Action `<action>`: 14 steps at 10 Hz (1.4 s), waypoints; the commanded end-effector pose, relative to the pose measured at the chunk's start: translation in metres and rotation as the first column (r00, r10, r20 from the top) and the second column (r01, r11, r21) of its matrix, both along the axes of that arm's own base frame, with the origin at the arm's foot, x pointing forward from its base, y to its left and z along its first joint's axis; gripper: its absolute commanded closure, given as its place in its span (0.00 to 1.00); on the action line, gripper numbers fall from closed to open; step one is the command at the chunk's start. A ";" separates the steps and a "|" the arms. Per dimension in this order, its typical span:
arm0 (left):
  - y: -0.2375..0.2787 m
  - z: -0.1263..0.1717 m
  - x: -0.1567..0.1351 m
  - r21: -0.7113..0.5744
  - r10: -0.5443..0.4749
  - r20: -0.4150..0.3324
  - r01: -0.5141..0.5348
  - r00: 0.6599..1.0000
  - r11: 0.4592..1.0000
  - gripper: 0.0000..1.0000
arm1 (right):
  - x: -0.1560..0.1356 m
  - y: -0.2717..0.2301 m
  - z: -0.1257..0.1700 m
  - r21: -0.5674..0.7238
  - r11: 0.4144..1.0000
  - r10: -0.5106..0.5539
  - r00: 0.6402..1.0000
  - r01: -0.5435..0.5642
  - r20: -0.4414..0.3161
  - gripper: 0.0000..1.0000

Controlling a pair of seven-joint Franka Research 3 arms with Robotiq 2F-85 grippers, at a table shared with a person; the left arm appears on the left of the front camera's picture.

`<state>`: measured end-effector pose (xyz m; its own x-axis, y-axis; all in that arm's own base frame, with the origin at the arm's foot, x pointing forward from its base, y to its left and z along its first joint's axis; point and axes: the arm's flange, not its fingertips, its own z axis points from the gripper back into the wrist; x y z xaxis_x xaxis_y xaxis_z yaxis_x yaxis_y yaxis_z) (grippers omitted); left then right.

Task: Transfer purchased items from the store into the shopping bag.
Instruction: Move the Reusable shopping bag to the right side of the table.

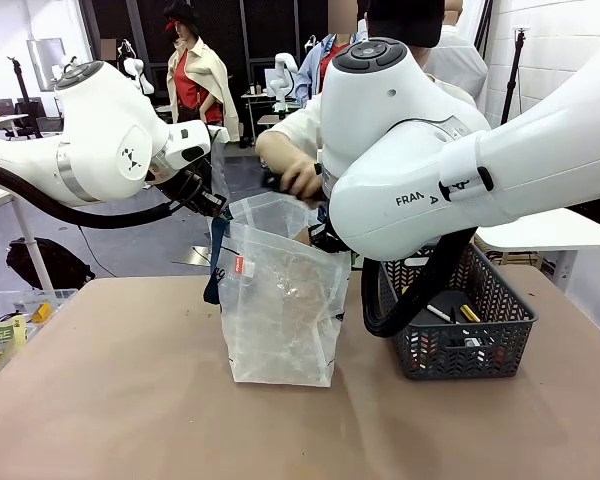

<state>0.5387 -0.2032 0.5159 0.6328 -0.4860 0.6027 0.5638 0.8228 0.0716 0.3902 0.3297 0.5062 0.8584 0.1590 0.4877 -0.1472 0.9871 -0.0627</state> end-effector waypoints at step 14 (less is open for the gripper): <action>0.003 0.002 0.001 -0.002 0.007 0.004 -0.007 1.000 1.000 1.00 | 0.000 -0.001 -0.002 0.001 1.000 -0.007 1.000 0.007 -0.003 1.00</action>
<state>0.5389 -0.2030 0.5164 0.6325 -0.4854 0.6036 0.5632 0.8232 0.0718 0.3903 0.3296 0.5062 0.8584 0.1587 0.4878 -0.1469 0.9872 -0.0627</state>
